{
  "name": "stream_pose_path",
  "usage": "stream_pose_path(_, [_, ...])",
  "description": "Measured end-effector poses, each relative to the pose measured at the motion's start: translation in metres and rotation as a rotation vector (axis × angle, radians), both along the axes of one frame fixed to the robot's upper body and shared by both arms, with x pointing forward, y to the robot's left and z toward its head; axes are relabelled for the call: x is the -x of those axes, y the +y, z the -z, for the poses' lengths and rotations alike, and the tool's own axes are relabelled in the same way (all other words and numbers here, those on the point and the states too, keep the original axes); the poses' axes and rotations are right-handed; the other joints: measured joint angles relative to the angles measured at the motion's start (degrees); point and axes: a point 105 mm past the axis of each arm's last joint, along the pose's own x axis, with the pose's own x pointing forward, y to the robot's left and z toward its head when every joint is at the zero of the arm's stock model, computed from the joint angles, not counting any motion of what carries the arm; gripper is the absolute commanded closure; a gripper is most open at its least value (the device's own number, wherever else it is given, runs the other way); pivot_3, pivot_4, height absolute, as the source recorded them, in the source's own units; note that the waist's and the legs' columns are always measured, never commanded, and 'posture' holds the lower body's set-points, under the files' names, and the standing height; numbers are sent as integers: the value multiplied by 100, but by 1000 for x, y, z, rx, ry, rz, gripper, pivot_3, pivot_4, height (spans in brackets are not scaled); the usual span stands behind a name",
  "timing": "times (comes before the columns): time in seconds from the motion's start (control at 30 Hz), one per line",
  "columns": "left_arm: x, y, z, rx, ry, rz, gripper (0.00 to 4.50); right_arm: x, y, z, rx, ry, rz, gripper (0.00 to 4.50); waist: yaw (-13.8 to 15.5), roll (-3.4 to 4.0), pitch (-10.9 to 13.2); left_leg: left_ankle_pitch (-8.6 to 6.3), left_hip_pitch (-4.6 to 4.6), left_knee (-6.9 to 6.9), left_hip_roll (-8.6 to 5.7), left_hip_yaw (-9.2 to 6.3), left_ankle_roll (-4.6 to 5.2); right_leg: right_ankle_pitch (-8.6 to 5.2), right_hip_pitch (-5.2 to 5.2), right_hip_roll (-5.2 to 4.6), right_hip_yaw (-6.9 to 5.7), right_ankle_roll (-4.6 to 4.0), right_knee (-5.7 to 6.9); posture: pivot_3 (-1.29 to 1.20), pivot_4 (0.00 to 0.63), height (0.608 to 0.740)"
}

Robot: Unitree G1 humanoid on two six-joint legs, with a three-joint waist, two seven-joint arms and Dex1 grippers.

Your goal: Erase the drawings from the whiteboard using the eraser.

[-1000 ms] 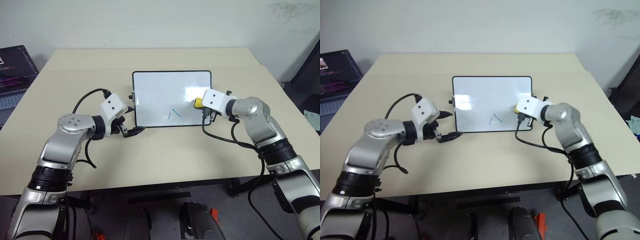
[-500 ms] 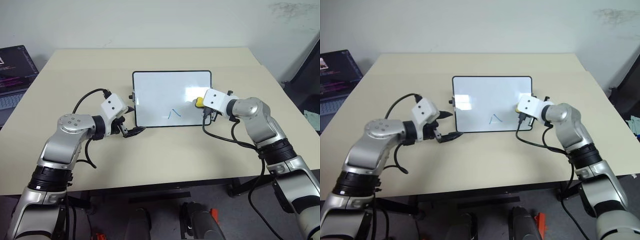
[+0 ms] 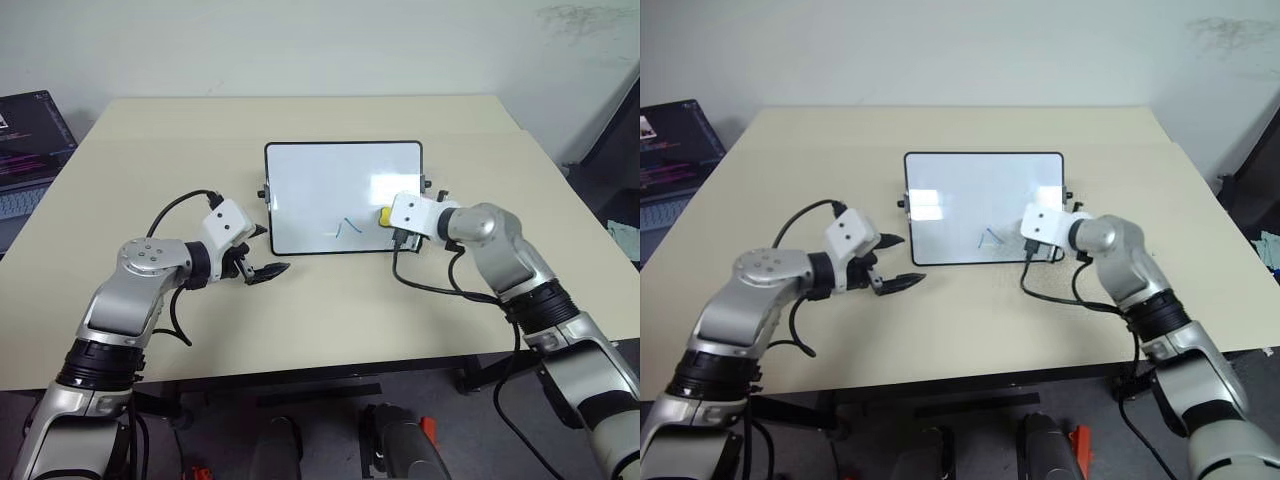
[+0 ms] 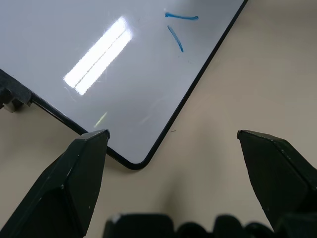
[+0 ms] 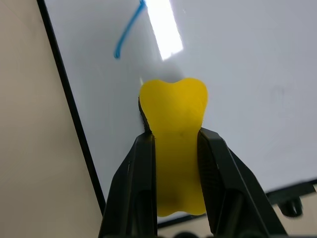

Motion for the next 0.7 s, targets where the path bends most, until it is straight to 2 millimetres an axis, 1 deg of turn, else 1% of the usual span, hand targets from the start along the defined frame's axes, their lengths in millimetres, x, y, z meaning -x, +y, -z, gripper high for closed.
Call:
stream_pose_path(0.07, [0, -1, 1, -3, 2, 3, 0, 0, 10, 2, -6, -15, -6, 3698, 5, 0, 0, 0, -1, 1, 0, 0, 0, 0, 0, 0, 0, 0, 2, 0, 150, 740])
stream_pose_path(0.13, [0, -1, 2, -3, 4, 2, 0, -3, 17, -1, -12, -46, -3, 3698, 5, 0, 0, 0, -1, 2, 0, 0, 0, 0, 0, 0, 0, 1, 2, 0, 150, 740])
stream_pose_path(0.27, [1, -1, 3, -2, 7, 1, 0, -9, 20, -7, 12, -113, 21, 3699, 6, 0, 0, 0, -1, 1, 0, -1, 0, 1, 1, 0, -1, 1, 2, 0, 150, 740])
stream_pose_path(0.33, [1, -1, 4, 0, 8, 0, 0, -11, 21, -7, 45, -147, 25, 3703, 5, 0, 0, 0, -1, 1, 0, -1, 0, 1, 1, 0, -1, 1, 2, 0, 150, 740])
stream_pose_path(0.43, [0, -1, 4, 1, 6, -4, 0, -10, 26, -4, 89, -162, -4, 3703, 5, -1, -1, 0, 0, 3, 0, -1, 0, 1, 2, 0, 0, 1, 3, 0, 150, 740])
stream_pose_path(0.5, [0, -1, 4, 2, 4, -6, 0, -4, 29, 4, 122, -138, -37, 3703, 5, -2, -2, 0, 3, 4, 0, -2, 0, 1, 4, 0, -1, 1, 3, 0, 150, 740])
stream_pose_path(0.67, [1, 0, 6, 2, 8, -13, 0, 18, 37, 34, 186, -42, -127, 3703, 2, -2, -2, 0, 10, 12, 0, -5, 0, 0, 15, 0, -2, 1, 3, 0, 150, 740])
stream_pose_path(0.7, [1, 0, 6, 2, 8, -13, 0, 20, 38, 36, 192, -30, -136, 3703, 2, -2, -2, 0, 10, 13, 0, -4, 0, 1, 15, 0, -1, 1, 3, 0, 150, 740])
